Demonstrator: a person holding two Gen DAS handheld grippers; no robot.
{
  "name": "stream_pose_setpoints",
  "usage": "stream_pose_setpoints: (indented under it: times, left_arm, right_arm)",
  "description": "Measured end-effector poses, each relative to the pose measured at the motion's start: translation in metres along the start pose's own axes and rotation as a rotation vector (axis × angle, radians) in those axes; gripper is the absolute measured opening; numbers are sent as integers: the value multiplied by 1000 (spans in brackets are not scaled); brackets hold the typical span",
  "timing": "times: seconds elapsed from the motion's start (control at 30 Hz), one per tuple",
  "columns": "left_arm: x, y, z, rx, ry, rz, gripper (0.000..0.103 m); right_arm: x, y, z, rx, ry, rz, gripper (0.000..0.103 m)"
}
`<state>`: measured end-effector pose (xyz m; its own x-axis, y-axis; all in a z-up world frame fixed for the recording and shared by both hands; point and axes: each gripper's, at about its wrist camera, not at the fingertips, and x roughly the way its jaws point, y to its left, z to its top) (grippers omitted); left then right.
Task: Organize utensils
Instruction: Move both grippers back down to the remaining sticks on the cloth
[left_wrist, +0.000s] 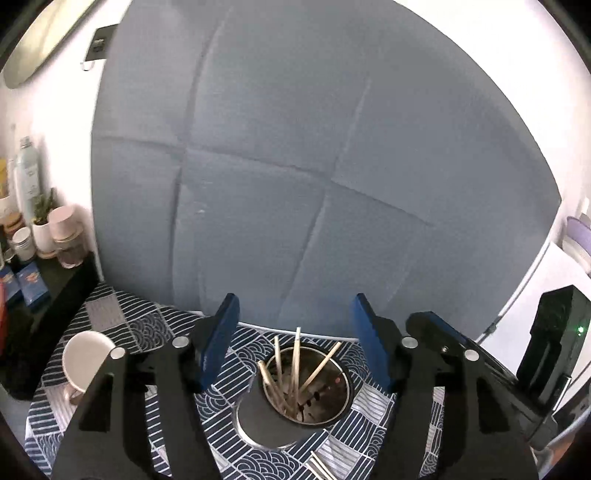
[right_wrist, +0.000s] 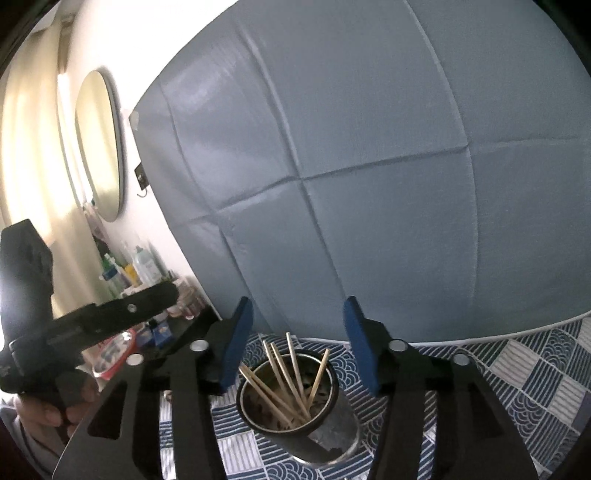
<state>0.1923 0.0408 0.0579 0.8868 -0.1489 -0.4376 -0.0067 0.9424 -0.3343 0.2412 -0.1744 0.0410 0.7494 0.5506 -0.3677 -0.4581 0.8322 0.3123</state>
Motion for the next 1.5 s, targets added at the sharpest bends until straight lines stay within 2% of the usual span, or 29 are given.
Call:
stream_pose_setpoints:
  times: [0.07,0.13,0.17,0.27,0.37,0.43,0.8,0.97,1.17,1.33,1.5]
  left_arm:
    - [-4,2,-1,0,20,24,73]
    - [-7,4,-2,-2,40,39,75]
    - [-8,5,-3,-8,49,48,81]
    - [-10,10,-11,-28,74,58,86]
    - [-10,15,-22,-42,99,88,90]
    - [-10,16,-30,-42,114,139,95]
    - [1,21,-89,-70,222,211,97]
    - [16,26,-127,-89,303,246,97]
    - [31,24,-172,-97,389,263,97]
    - [45,12,-202,-41,464,280,97]
    - [55,2,-223,11,522,291,97]
  right_arm:
    - [-6,0,-1,0,-3,-12,65]
    - [-9,1,-1,3,4,-28,75]
    - [-12,0,-2,2,7,-36,79]
    - [-17,-3,-7,9,25,-52,84]
    - [-22,-7,-13,5,54,-68,85]
    - [-26,-11,-17,0,68,-80,85]
    - [-28,-42,-69,-40,239,-138,86]
    - [-17,-56,-108,-54,356,-141,86]
    - [0,-59,-158,-131,491,-150,86]
    - [10,-60,-192,-188,566,-163,86]
    - [13,-66,-205,-198,583,-199,86]
